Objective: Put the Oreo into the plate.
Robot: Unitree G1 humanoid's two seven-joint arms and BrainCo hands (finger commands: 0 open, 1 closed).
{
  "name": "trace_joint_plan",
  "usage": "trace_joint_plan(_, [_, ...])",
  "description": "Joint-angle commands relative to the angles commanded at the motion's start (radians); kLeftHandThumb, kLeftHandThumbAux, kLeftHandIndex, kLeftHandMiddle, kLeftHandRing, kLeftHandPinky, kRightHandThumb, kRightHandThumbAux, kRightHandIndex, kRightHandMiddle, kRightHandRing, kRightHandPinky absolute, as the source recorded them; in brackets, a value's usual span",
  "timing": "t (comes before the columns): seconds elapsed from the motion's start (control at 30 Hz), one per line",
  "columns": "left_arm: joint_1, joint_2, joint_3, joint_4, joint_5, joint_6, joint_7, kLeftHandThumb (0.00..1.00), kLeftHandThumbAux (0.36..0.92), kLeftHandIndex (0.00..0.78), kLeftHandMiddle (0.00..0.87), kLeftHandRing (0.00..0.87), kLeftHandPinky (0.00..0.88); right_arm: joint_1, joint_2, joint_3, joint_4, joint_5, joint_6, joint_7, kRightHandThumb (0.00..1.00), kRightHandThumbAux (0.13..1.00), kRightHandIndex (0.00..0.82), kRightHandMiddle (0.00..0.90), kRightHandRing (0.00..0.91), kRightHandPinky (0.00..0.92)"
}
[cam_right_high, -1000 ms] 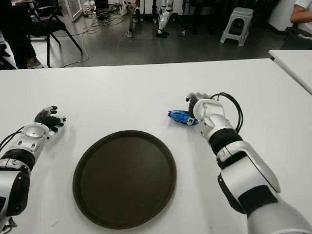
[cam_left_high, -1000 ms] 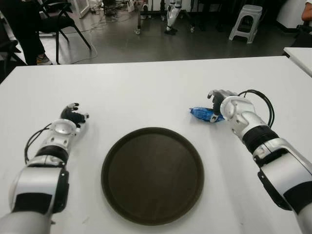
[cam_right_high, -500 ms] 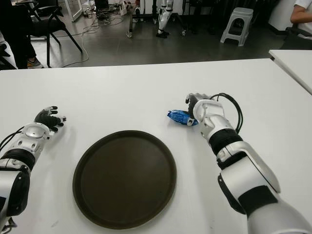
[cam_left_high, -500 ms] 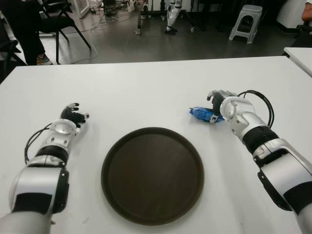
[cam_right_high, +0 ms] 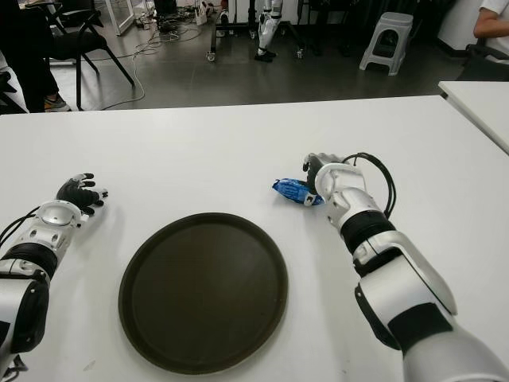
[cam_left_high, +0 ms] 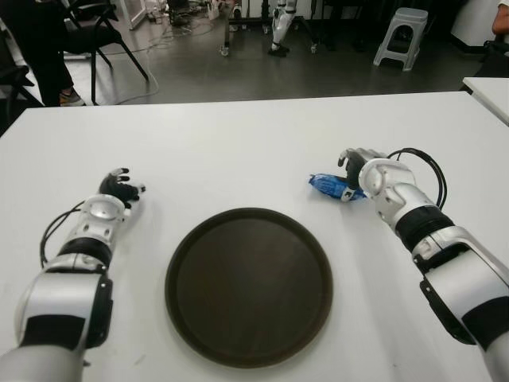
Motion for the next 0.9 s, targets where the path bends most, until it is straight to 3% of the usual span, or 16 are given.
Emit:
trace_joint_plan(0.07, [-0.001, 0.000, -0.001, 0.000, 0.001, 0.003, 0.001, 0.167, 0.768, 0.096, 0.147, 0.171, 0.182, -0.001, 0.001, 0.000, 0.004, 0.001, -0.002, 0.002, 0.000, 0.963, 0.229, 0.592, 0.627, 0.643])
trace_joint_plan(0.13, [-0.001, 0.000, 0.000, 0.001, 0.000, 0.005, 0.003, 0.175, 0.766, 0.099, 0.150, 0.172, 0.182, -0.002, 0.003, 0.002, 0.008, -0.001, -0.004, 0.006, 0.000, 0.928, 0.164, 0.455, 0.479, 0.474])
trace_joint_plan(0.17, [-0.001, 0.000, 0.000, 0.001, 0.000, 0.005, 0.003, 0.178, 0.765, 0.101, 0.152, 0.175, 0.187, -0.003, 0.004, 0.003, 0.010, -0.002, -0.005, 0.008, 0.000, 0.888, 0.117, 0.341, 0.357, 0.337])
trace_joint_plan(0.3, [-0.001, 0.000, -0.001, 0.000, 0.001, 0.006, 0.005, 0.186, 0.762, 0.110, 0.159, 0.184, 0.210, -0.006, 0.007, 0.008, 0.013, -0.006, -0.005, 0.017, 0.000, 0.782, 0.031, 0.129, 0.133, 0.106])
trace_joint_plan(0.47, [-0.001, 0.000, -0.005, 0.001, 0.004, 0.006, 0.008, 0.185, 0.764, 0.120, 0.166, 0.193, 0.221, -0.002, 0.010, 0.008, -0.005, -0.006, 0.011, 0.032, 0.000, 0.674, 0.005, 0.026, 0.025, 0.018])
trace_joint_plan(0.9, [-0.001, -0.001, -0.003, 0.001, -0.003, 0.005, 0.007, 0.188, 0.764, 0.103, 0.154, 0.185, 0.219, 0.007, 0.011, 0.020, -0.027, -0.016, 0.026, 0.033, 0.000, 0.643, 0.000, 0.000, 0.000, 0.000])
